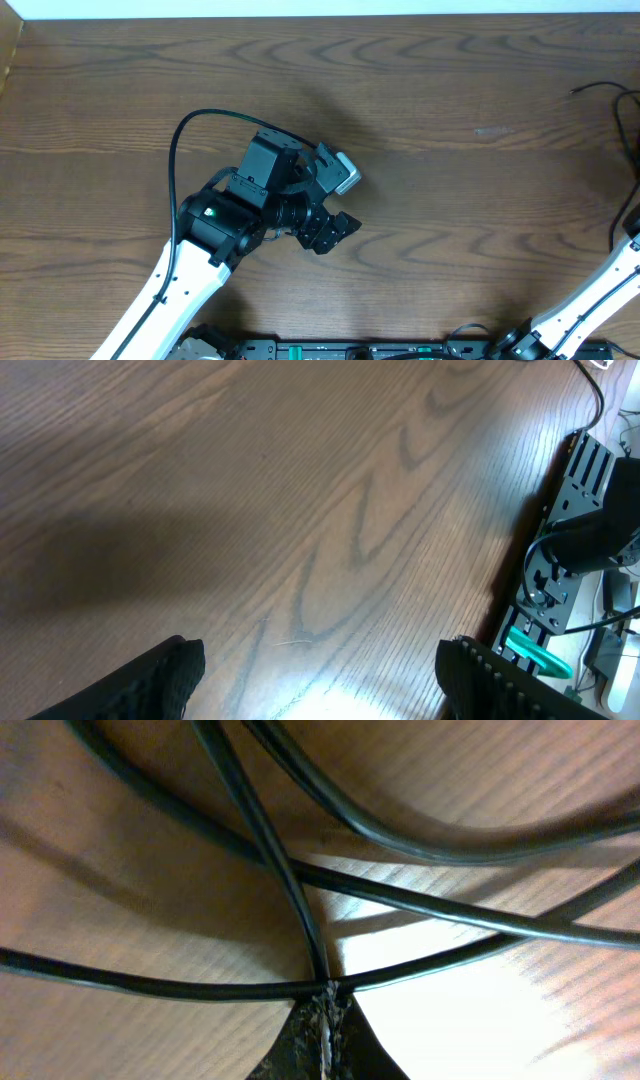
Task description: Untangle cables
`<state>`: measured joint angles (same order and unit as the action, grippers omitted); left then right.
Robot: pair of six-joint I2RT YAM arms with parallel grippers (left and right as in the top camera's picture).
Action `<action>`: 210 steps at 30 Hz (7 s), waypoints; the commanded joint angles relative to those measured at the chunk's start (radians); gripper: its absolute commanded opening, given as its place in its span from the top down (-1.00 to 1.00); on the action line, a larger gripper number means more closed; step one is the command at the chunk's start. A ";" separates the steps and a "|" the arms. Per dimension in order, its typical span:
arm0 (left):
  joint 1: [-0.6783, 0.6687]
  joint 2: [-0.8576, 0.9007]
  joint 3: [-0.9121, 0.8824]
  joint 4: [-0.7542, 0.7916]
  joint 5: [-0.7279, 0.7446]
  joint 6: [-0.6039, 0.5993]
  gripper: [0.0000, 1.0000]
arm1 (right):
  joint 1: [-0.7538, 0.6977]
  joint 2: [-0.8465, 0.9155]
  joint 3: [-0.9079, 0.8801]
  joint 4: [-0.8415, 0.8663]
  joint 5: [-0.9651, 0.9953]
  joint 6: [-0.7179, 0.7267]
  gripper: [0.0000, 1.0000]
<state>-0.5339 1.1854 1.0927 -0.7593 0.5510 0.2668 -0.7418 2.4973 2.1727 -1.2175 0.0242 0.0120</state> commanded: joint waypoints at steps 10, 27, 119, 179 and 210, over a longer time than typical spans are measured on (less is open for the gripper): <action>-0.002 -0.011 0.011 -0.003 0.013 0.017 -0.60 | 0.120 0.011 0.350 -0.085 -0.039 0.063 0.98; -0.002 -0.011 0.011 -0.014 0.013 0.016 -0.59 | 0.139 0.011 0.497 -0.141 0.048 0.104 -0.70; 0.275 -0.732 -0.430 0.100 -0.434 -0.231 -0.79 | 0.842 -1.823 -1.408 0.441 0.135 0.206 -0.99; 0.275 -0.763 -0.433 0.052 -0.440 -0.231 -0.95 | 0.841 -1.964 -1.434 0.337 0.156 0.264 -0.99; 0.322 -1.154 -0.568 -0.031 -0.518 -0.174 -0.96 | 0.841 -1.964 -1.434 0.337 0.156 0.264 -0.98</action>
<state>-0.2440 0.1062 0.5697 -0.7898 0.0490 0.0792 0.1047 0.5346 0.7441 -0.8783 0.1761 0.2607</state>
